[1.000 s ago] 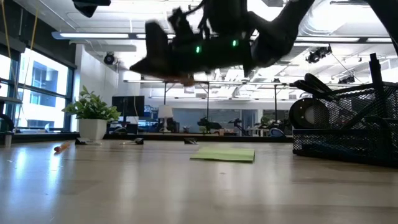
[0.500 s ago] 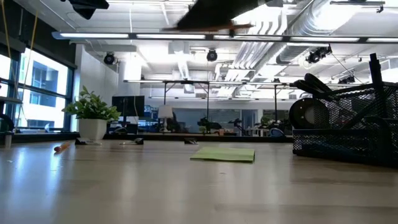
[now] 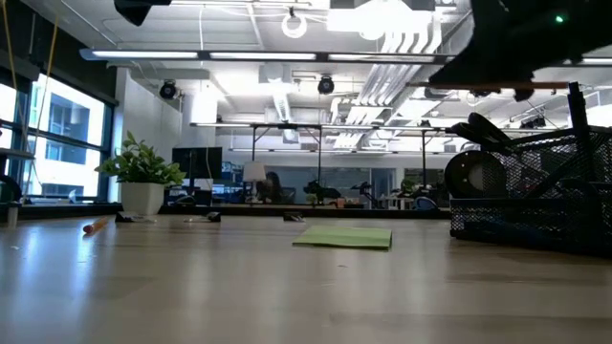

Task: Pick and place office supplies into organizer
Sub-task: Put the orange pencil into the black desk organizer, then put the black binder clip into the black desk organizer

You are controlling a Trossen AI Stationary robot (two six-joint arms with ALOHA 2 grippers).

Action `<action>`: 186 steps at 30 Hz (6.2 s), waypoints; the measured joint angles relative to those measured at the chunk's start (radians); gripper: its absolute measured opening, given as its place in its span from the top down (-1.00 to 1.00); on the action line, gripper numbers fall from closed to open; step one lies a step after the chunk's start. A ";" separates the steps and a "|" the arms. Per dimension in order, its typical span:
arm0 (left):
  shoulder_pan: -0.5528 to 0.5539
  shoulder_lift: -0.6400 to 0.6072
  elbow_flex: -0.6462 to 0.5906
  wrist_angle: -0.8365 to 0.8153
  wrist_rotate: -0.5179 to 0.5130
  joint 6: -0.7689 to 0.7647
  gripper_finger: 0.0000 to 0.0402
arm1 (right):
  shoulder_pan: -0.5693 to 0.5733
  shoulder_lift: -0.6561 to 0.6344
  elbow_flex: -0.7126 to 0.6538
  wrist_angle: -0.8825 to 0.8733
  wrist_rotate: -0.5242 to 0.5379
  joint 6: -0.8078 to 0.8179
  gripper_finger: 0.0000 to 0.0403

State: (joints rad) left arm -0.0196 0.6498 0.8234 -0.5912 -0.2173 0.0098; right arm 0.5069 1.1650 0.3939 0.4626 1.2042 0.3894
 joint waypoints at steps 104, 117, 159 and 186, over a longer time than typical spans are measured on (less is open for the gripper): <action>0.000 0.003 0.000 -0.017 0.033 -0.023 0.99 | -0.144 0.196 0.575 -1.252 -0.522 0.309 0.45; 0.000 0.003 0.000 -0.017 0.033 -0.023 0.99 | -0.144 0.197 0.574 -1.251 -0.573 0.321 0.45; 0.000 0.002 0.000 -0.033 0.033 -0.023 0.99 | -0.105 0.197 0.735 -1.519 -0.551 0.426 0.92; 0.000 0.002 0.000 -0.033 0.026 -0.023 0.99 | -0.023 0.197 0.750 -1.422 -0.263 0.418 0.31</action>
State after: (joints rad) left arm -0.0197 0.6518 0.8230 -0.6242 -0.1917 -0.0132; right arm 0.4844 1.3621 1.1435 -0.9592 0.9416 0.8076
